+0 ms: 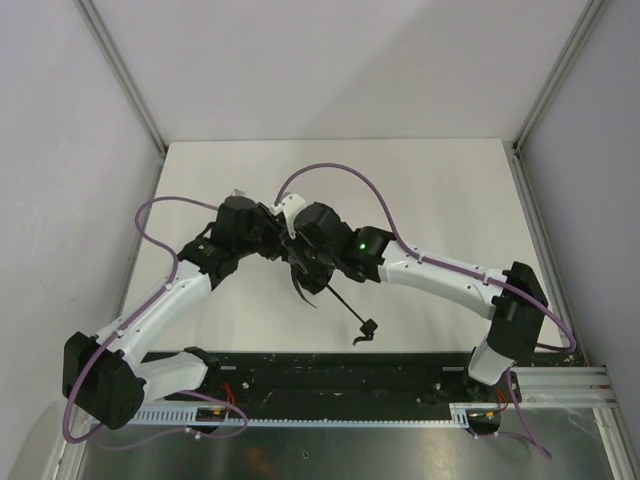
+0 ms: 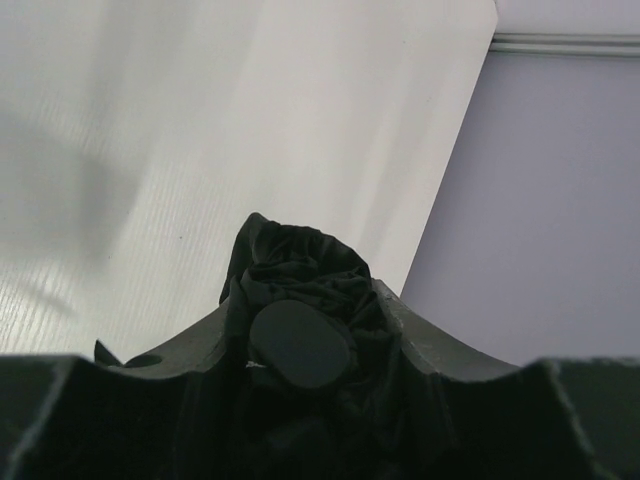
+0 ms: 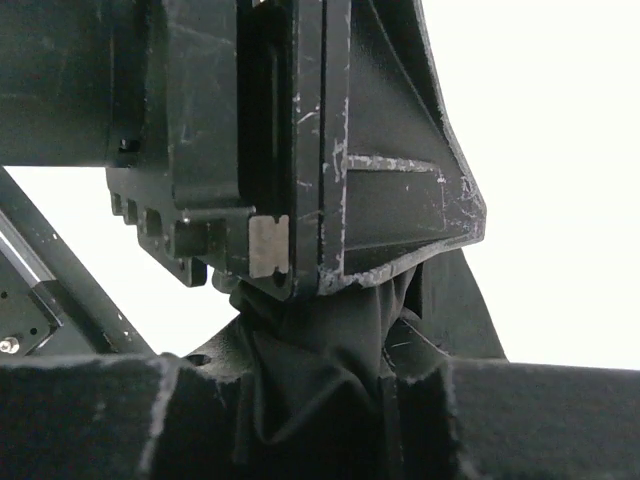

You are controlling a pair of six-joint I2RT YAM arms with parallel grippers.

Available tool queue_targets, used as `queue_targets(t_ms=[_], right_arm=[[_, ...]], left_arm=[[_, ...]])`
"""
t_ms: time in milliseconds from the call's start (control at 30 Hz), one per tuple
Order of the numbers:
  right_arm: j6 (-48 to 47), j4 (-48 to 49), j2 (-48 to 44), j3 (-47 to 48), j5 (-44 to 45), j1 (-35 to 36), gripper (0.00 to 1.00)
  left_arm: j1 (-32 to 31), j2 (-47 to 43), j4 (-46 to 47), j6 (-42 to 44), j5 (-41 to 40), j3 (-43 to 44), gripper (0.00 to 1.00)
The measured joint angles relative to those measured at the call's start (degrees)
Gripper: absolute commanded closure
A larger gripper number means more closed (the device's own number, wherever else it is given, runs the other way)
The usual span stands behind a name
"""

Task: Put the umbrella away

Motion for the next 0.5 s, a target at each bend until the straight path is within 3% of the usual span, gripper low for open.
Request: queue_targets(t_ms=[100,133,367,500], right_arm=[[-0.9,-0.1,0.1,0.0,0.8,0.2,1.0],[-0.9,0.0,0.0,0.0,0.6,0.2,1.0],[1.2,6.4,-3.7,-6.1,-10.7,-3.6,1.0],[7.9,11.7,-5.8,-10.3,-23.1,-8.9,1.0]], left_arm=[[0.0,0.0,-0.4,-0.4,-0.3,-0.1,0.98],[0.0,-0.2,-0.3,-0.4,-0.3,-0.1,0.93],[-0.5,-2.1,0.0,-0.1,-0.4,-1.4,0.28],[-0.6,-3.6,2.1,0.5,1.2,-2.2,0.1]])
